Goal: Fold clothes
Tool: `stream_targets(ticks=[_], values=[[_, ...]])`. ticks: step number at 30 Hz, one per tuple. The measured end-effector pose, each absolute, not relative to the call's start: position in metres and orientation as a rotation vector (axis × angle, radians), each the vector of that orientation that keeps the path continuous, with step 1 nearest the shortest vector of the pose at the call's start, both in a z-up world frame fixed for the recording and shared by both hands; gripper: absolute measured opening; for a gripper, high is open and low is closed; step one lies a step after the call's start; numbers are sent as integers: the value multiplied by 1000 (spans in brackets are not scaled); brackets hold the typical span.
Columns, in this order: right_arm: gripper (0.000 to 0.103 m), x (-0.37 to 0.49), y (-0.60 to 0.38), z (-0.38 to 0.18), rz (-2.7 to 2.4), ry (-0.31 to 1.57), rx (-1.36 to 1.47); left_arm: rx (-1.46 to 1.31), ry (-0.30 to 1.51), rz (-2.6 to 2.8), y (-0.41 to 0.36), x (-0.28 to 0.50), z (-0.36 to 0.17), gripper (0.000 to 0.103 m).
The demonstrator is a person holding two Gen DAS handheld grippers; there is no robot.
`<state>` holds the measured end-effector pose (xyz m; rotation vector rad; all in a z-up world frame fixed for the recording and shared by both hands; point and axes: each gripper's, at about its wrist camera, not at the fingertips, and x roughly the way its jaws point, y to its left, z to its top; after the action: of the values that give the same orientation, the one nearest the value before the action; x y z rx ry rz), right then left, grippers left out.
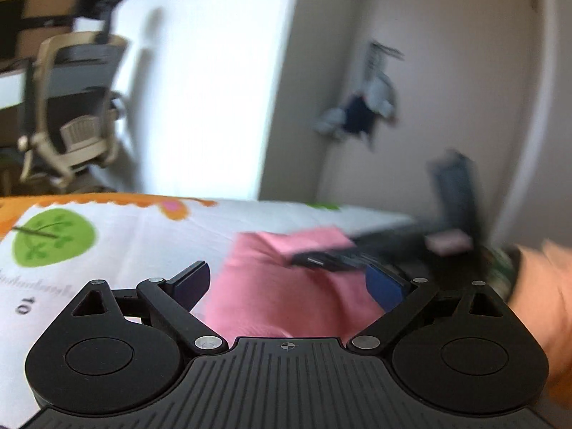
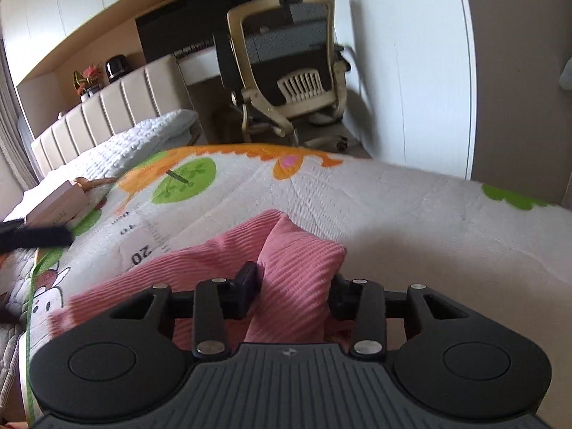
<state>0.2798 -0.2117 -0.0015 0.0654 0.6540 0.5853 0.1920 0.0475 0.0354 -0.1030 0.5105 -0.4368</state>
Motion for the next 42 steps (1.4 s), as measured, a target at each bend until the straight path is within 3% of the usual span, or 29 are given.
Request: stream_targets(ticks=[2,3,12,13,14,16,20,24,28,30,32,35,39,42], values=[[22,263,-221,3,578,637,61,-167,516,-392,62,196,32,98],[21,257,-226,3,571,638,59,-197,522,-373,68,198,30,98],[21,240,-255,-23,410,727,-1,-204,750,-408,53,225,-27,97],[25,240,-259,-13,433,702,42,-170,747,-407,47,221,-28,97],[43,241,-264,-4,457,681,93,-135,744,-406,41,218,-30,97],[70,248,-270,8,506,657,222,-89,735,-408,32,213,-30,97],[77,263,-263,-4,556,703,351,-74,732,-423,25,208,-30,97],[76,263,-254,-25,601,706,433,-87,737,-427,25,205,-34,97],[69,249,-239,-11,787,641,419,-81,725,-439,26,201,-32,97],[59,245,-230,-10,772,666,360,-76,716,-456,25,198,-32,97],[28,242,-227,-14,704,692,312,-65,703,-475,20,191,-29,97],[9,231,-243,1,670,645,334,-65,666,-601,10,167,-13,97],[8,214,-261,20,603,586,233,-105,604,-745,17,145,13,97],[8,214,-261,-4,507,649,99,-142,559,-811,27,133,30,99]])
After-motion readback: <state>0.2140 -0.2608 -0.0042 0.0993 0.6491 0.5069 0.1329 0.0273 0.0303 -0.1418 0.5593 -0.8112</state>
